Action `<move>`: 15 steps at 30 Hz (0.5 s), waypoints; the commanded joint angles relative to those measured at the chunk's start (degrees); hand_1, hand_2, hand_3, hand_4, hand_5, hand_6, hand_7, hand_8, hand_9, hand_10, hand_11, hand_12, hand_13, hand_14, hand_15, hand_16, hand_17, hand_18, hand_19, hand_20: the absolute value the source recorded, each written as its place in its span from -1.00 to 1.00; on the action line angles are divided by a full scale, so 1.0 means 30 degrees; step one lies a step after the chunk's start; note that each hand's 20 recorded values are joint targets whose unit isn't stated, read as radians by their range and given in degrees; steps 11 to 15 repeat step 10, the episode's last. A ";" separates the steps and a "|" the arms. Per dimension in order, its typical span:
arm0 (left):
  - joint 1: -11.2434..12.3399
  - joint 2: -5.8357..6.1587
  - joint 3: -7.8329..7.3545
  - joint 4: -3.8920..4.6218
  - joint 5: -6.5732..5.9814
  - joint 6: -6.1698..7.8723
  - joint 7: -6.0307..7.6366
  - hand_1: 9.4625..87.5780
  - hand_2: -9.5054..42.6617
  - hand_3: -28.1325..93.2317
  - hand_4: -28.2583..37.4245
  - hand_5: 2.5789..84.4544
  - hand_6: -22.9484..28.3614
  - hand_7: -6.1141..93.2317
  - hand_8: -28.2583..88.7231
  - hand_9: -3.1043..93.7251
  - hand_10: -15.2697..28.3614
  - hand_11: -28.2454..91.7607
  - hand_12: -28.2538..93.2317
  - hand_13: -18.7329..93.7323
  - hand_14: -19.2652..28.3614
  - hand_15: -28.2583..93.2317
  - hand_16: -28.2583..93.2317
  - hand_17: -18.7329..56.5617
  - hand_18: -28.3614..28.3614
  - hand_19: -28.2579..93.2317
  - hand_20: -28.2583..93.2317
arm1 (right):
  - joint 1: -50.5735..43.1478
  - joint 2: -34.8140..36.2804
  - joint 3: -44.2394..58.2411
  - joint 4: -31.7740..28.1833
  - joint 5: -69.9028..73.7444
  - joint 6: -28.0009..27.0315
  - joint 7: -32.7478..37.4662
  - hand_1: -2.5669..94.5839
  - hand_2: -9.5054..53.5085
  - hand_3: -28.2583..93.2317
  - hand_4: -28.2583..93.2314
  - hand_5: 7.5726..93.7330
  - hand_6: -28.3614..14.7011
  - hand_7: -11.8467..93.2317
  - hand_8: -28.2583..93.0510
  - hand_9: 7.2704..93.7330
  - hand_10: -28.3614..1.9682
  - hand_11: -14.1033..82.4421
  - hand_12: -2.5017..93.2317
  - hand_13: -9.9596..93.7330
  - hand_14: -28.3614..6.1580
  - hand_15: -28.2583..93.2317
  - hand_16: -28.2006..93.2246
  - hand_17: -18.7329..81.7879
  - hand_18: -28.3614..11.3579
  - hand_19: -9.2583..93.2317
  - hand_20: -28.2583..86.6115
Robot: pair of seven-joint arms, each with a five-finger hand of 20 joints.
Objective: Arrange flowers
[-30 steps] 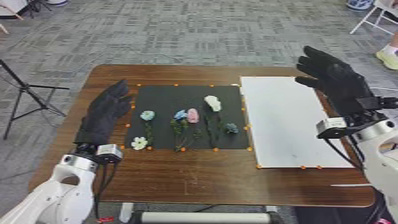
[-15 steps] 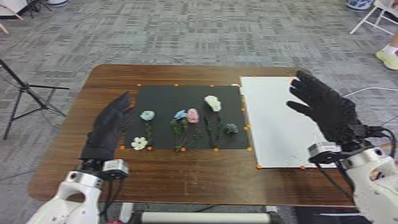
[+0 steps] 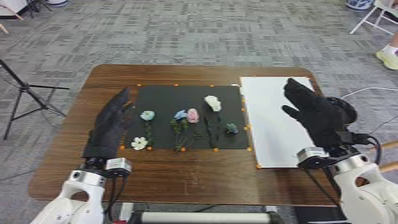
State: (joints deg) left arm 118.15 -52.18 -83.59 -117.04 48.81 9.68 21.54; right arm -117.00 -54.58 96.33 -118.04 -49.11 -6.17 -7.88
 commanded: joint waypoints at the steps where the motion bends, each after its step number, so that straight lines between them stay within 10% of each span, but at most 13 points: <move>1: -0.0064 -0.0194 0.0681 0.0121 -0.0464 0.1322 0.0976 -0.53 -0.98 0.52 -0.99 -0.53 0.00 -0.58 -0.64 -0.64 0.16 -0.39 -0.15 -0.51 0.24 -0.39 -0.39 -0.74 0.39 -0.06 -0.40 | -0.0778 0.1091 0.0176 -0.0709 0.0702 0.1886 -0.0793 -0.73 -0.75 0.73 -0.91 -0.49 0.11 -0.69 -0.63 -0.59 0.31 -0.72 -0.58 -0.52 -0.05 -0.75 0.06 -0.86 -0.52 -0.31 -0.36; 5: -0.1270 -0.0063 0.1458 0.0668 -0.0497 0.0881 0.1190 -0.49 -0.96 0.52 -0.98 -0.51 0.02 -0.57 -0.65 -0.64 0.18 -0.35 -0.19 -0.53 0.18 -0.38 -0.40 -0.66 0.18 -0.13 -0.37 | -0.1414 0.0947 -0.0204 -0.1209 0.1874 0.3959 -0.1656 -0.71 -0.77 0.75 -0.89 -0.48 0.12 -0.66 -0.63 -0.55 0.16 -0.70 -0.54 -0.53 -0.14 -0.73 0.04 -0.85 -0.55 -0.25 -0.35; 15: -0.0790 -0.0431 0.1685 0.0575 -0.0728 0.0712 0.0975 -0.46 -0.95 0.52 -0.96 -0.51 0.03 -0.55 -0.65 -0.64 0.18 -0.32 -0.20 -0.53 0.20 -0.34 -0.40 -0.65 0.16 -0.15 -0.34 | -0.1262 0.2274 -0.0464 -0.1016 0.2857 0.4190 -0.1255 -0.67 -0.81 0.78 -0.89 -0.48 0.13 -0.63 -0.64 -0.55 0.10 -0.69 -0.50 -0.50 -0.11 -0.68 0.05 -0.80 -0.57 -0.21 -0.33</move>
